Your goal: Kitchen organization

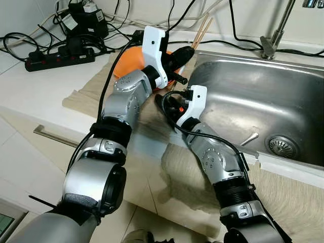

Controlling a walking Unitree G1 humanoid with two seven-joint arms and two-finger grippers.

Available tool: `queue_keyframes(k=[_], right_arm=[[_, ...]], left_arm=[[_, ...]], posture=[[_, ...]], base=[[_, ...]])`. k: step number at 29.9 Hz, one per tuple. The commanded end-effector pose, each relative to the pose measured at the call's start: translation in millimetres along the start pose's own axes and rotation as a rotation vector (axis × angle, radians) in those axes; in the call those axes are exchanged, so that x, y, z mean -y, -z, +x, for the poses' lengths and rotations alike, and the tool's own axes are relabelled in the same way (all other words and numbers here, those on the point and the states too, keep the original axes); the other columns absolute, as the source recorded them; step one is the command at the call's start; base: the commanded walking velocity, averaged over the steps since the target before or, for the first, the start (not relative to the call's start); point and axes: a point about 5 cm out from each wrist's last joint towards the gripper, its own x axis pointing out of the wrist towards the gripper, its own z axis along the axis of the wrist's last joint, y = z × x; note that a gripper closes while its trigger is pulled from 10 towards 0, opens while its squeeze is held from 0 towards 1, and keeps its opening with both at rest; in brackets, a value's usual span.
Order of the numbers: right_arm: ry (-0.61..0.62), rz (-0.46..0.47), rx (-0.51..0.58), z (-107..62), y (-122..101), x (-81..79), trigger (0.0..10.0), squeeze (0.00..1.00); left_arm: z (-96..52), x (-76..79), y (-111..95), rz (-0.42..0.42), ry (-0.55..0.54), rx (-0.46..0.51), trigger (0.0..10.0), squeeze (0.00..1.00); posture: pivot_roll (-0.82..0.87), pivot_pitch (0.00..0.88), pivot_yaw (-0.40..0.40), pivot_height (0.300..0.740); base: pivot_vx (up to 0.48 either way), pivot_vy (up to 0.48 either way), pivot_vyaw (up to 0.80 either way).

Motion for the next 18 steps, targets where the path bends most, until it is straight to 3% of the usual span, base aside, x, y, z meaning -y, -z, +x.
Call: queue_keyframes(k=[1,2,3,18], right_arm=[[-0.042,0.003,0.026,12.2,-4.6,-20.2,9.8,0.0],[-0.037,-0.003,0.027,12.2,-4.5,-19.6,1.8,0.0],[-0.026,-0.004,0.028,12.2,-4.1,-18.3,0.0,0.0],[0.024,0.013,0.03,12.4,-1.2,-10.8,0.0,0.0]], left_arm=[[-1.9,0.9,1.4,0.01,0.011,-0.008,0.0,0.0],[-2.1,0.9,1.8,0.009,0.011,-0.009,0.0,0.0],[-2.3,0.7,2.3,0.009,0.01,-0.011,0.0,0.0],[-3.5,2.7,5.3,0.026,0.026,-0.032,0.0,0.0]], posture=[[0.07,0.023,0.091,0.74],[0.07,0.023,0.091,0.74],[0.07,0.024,0.091,0.74],[0.07,0.029,0.094,0.74]], base=[[0.0,0.0,0.0],[0.0,0.0,0.0],[0.0,0.0,0.0],[0.0,0.0,0.0]])
